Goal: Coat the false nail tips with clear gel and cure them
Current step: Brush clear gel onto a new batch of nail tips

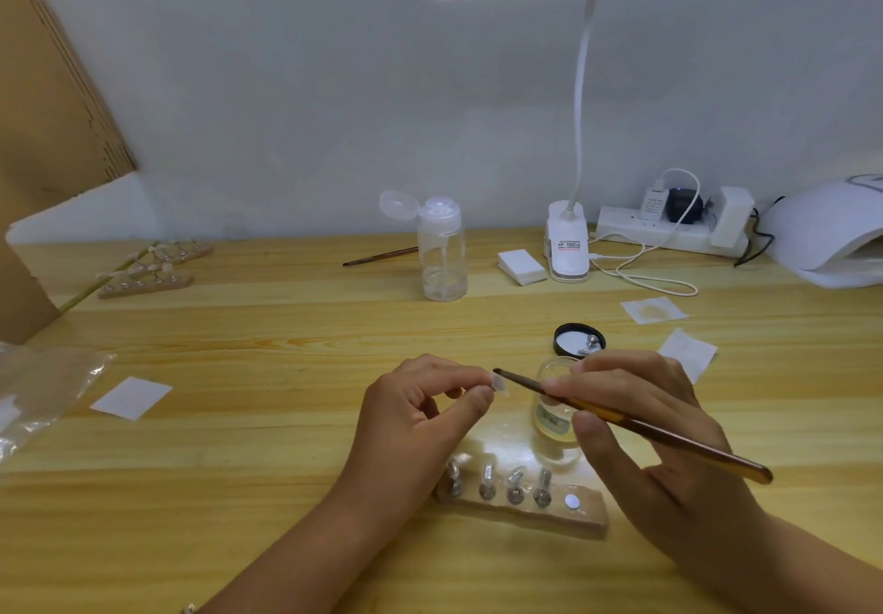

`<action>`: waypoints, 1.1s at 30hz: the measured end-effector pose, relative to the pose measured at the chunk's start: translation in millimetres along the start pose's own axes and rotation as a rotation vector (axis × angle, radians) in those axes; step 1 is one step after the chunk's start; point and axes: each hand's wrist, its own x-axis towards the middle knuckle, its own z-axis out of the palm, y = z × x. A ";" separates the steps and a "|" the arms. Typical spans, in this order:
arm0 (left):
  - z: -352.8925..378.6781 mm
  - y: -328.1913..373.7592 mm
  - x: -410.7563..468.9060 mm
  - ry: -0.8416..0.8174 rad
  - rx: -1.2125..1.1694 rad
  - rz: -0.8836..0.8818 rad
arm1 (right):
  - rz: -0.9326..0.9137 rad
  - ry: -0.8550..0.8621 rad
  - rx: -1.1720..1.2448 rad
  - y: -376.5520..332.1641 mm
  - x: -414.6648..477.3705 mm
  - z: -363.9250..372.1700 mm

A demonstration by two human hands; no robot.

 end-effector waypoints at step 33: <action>0.3 -2.8 -0.8 -0.016 -0.043 -0.053 | 0.051 0.049 0.069 1.9 -2.6 -1.5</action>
